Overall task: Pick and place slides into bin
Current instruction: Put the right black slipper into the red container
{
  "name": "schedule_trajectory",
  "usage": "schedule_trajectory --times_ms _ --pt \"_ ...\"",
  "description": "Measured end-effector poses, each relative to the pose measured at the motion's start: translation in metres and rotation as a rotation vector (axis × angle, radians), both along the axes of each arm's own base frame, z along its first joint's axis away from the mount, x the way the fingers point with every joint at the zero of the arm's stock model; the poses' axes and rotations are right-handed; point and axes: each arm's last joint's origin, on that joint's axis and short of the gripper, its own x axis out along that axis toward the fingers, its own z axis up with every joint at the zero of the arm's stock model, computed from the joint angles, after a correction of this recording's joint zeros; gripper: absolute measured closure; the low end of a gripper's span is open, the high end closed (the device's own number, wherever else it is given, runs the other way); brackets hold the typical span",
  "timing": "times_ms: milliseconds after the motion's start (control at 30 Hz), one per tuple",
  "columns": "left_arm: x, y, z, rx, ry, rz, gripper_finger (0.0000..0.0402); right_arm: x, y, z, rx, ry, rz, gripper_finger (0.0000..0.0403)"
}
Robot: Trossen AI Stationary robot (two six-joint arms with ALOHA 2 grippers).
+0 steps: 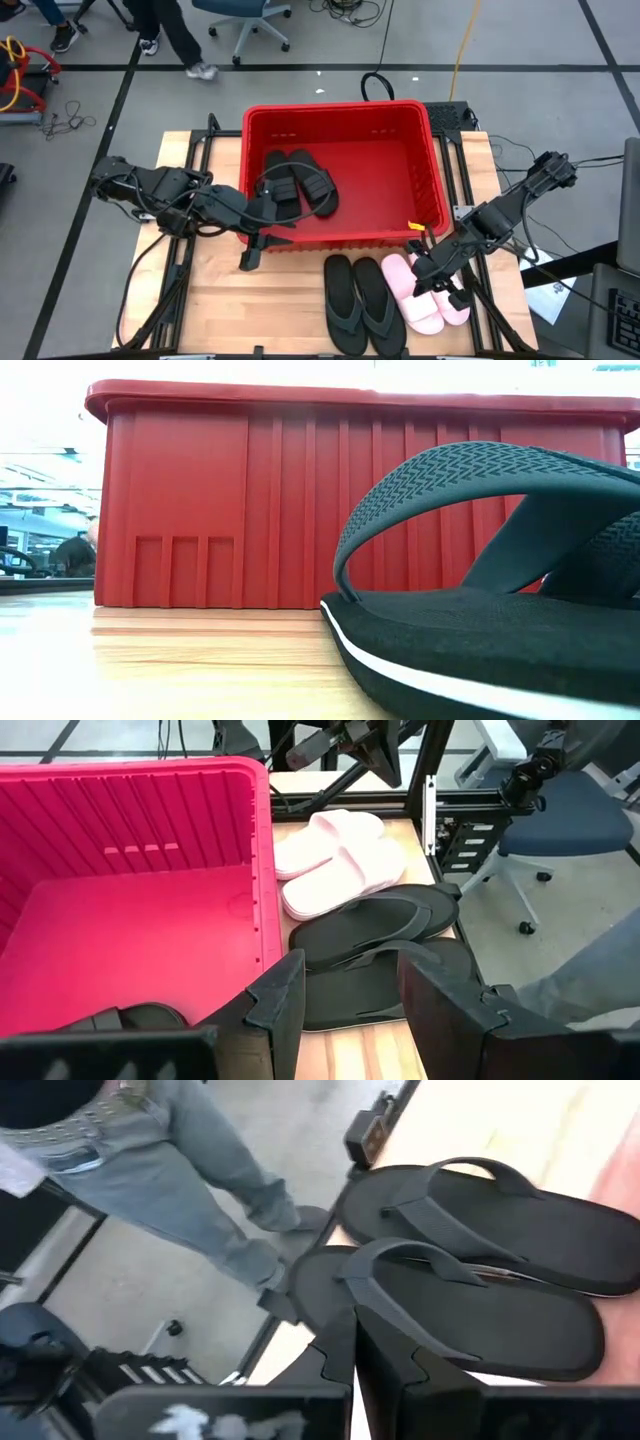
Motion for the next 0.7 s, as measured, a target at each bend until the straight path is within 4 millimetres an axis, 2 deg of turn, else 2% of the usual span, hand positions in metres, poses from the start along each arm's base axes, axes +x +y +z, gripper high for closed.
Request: schedule_trajectory --times_ms 167,300,600,700 --pt "0.000 0.000 0.000 0.000 0.000 0.000 0.0245 0.001 0.000 -0.001 -0.002 0.004 -0.010 0.0403" --pt "0.000 0.000 0.000 0.001 0.000 -0.001 0.0245 0.002 -0.001 -0.001 -0.009 0.013 -0.095 0.0392" --pt "0.000 0.000 0.000 0.001 0.001 -0.002 0.0245 0.002 -0.001 -0.001 -0.005 0.021 -0.124 0.0309" --pt "0.000 0.000 0.000 0.001 0.001 -0.002 0.0245 0.005 0.001 -0.011 0.010 0.015 -0.125 0.0281"
